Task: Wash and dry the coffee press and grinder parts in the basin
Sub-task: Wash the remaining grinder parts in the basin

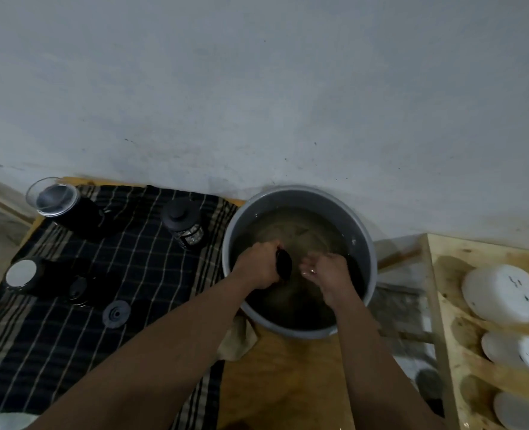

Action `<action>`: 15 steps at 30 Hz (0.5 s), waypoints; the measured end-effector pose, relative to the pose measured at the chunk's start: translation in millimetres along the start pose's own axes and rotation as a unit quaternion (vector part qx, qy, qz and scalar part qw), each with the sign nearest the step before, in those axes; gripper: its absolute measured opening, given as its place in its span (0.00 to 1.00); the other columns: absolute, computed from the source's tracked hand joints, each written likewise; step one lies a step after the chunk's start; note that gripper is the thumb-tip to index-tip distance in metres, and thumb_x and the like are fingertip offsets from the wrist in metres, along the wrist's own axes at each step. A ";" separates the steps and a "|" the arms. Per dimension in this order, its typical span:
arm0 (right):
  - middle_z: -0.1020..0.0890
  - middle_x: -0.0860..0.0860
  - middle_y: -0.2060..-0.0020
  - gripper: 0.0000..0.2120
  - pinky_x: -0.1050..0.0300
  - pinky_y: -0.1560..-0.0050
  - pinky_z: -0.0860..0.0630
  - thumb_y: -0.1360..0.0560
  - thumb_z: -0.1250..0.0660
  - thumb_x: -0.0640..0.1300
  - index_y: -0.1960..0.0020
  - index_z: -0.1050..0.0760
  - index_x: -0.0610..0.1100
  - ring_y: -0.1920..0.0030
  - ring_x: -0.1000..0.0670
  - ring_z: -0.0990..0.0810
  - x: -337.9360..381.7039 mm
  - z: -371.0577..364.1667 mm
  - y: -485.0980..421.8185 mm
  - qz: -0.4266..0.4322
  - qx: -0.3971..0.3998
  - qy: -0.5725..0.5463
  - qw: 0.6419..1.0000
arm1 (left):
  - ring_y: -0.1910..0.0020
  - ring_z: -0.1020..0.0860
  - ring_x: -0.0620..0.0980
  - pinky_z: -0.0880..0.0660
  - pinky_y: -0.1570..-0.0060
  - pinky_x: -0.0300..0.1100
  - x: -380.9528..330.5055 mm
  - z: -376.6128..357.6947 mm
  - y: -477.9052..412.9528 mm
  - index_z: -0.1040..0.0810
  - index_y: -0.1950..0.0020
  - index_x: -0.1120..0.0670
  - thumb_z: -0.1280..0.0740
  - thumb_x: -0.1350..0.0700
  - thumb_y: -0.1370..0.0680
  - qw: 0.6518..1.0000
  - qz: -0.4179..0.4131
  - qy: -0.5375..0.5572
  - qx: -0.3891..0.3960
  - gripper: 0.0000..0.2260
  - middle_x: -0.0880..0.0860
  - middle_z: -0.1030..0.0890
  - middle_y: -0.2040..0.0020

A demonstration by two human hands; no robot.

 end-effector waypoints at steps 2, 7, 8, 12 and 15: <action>0.17 0.42 0.58 0.09 0.57 0.60 0.20 0.19 0.40 0.33 0.48 0.21 0.36 0.58 0.46 0.18 8.9 -24.5 11.3 0.004 0.079 0.025 0.997 | 0.40 0.20 0.59 0.22 0.42 0.51 -0.3 -1.0 -0.8 0.26 0.32 0.48 0.23 0.53 0.30 1.000 0.001 0.008 -0.009 0.28 0.56 0.19 0.38; 0.20 0.42 0.64 0.11 0.50 0.58 0.25 0.21 0.38 0.34 0.58 0.20 0.39 0.61 0.44 0.22 11.7 -6.9 -2.0 0.054 0.030 0.094 0.994 | 0.39 0.21 0.58 0.22 0.40 0.51 2.1 0.2 -0.6 0.28 0.30 0.48 0.20 0.53 0.32 0.999 0.011 0.032 -0.010 0.32 0.56 0.20 0.36; 0.20 0.42 0.63 0.10 0.48 0.57 0.26 0.21 0.38 0.34 0.57 0.20 0.37 0.60 0.43 0.23 10.2 5.6 -6.6 0.055 -0.003 0.106 0.993 | 0.38 0.21 0.58 0.22 0.39 0.51 2.7 0.2 -0.7 0.28 0.30 0.48 0.20 0.54 0.33 0.999 0.008 0.036 -0.008 0.33 0.56 0.21 0.35; 0.17 0.42 0.59 0.10 0.46 0.53 0.21 0.20 0.37 0.36 0.56 0.18 0.41 0.58 0.43 0.19 4.5 11.3 -10.9 0.044 -0.015 0.114 0.992 | 0.39 0.21 0.57 0.22 0.40 0.51 2.9 1.9 -0.1 0.27 0.33 0.46 0.19 0.53 0.34 0.999 0.001 0.038 -0.016 0.32 0.55 0.19 0.37; 0.15 0.42 0.55 0.09 0.49 0.53 0.20 0.19 0.35 0.40 0.53 0.16 0.42 0.56 0.46 0.17 10.3 -30.4 0.3 0.073 0.067 0.134 0.986 | 0.45 0.18 0.55 0.20 0.44 0.52 -1.1 3.2 -0.2 0.25 0.39 0.45 0.23 0.55 0.31 0.998 -0.012 0.053 -0.034 0.22 0.53 0.17 0.45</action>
Point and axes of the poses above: each hand's wrist, its own y-axis away from the middle knuckle, its own z-axis out of the back of the hand, x = y × z, the point moved 6 cm from there along -y, towards the middle knuckle
